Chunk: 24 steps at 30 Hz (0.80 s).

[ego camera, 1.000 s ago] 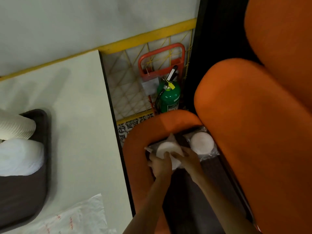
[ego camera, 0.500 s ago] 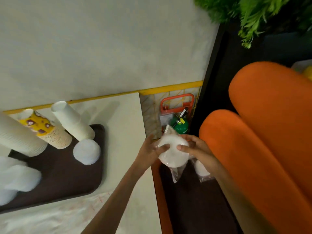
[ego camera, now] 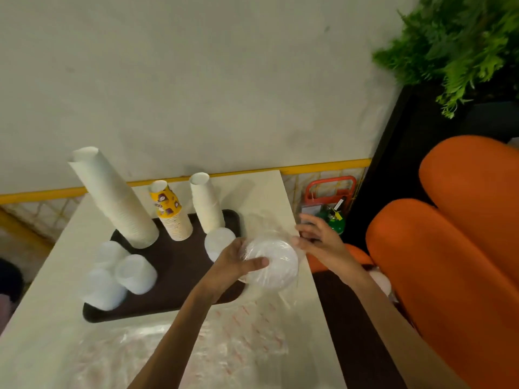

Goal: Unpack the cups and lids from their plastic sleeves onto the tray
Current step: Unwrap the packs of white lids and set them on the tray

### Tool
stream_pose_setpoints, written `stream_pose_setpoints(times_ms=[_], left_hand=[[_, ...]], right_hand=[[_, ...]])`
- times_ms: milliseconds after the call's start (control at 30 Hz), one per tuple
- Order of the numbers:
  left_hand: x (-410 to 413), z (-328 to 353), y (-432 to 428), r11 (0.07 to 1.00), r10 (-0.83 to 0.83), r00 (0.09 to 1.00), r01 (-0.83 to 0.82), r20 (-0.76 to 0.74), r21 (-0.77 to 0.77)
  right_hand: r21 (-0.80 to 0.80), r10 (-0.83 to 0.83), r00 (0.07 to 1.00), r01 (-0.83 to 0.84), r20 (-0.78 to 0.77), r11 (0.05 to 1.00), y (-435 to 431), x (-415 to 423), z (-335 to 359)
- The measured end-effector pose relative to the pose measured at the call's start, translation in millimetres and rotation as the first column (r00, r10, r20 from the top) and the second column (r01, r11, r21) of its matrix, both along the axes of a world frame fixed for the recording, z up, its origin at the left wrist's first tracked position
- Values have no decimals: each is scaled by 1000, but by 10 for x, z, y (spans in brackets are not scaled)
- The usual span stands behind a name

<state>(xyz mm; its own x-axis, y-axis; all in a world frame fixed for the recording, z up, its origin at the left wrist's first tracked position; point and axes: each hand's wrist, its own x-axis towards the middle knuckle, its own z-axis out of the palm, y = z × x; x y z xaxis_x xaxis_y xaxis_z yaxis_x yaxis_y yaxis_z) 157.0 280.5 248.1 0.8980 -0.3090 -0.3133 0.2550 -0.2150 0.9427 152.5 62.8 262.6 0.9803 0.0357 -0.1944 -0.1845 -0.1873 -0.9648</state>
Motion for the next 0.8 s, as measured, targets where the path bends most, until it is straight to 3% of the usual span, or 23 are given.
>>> stream_pose_setpoints(times_ms=[67, 133, 200, 333, 567, 800], left_hand=[[-44, 4, 265, 998, 40, 999, -41, -5, -51], [-88, 10, 464, 995, 39, 999, -40, -16, -93], [-123, 40, 636, 991, 23, 1000, -26, -20, -132], [-199, 83, 913, 986, 3, 1000, -2, 5, -164], [-372, -20, 1235, 991, 51, 999, -50, 7, -128], [-340, -106, 1244, 977, 81, 997, -83, -19, -194]], right_hand=[[17, -142, 978, 146, -150, 989, 157, -122, -79], [57, -55, 926, 82, -375, 995, 353, -234, -164], [168, 100, 895, -29, -435, 985, 627, -269, -199], [464, 199, 945, -60, -259, 884, 1116, -149, -78], [488, 197, 980, -155, -35, 859, 1288, 362, 374], [551, -90, 994, 38, 67, 834, 952, 632, 672]])
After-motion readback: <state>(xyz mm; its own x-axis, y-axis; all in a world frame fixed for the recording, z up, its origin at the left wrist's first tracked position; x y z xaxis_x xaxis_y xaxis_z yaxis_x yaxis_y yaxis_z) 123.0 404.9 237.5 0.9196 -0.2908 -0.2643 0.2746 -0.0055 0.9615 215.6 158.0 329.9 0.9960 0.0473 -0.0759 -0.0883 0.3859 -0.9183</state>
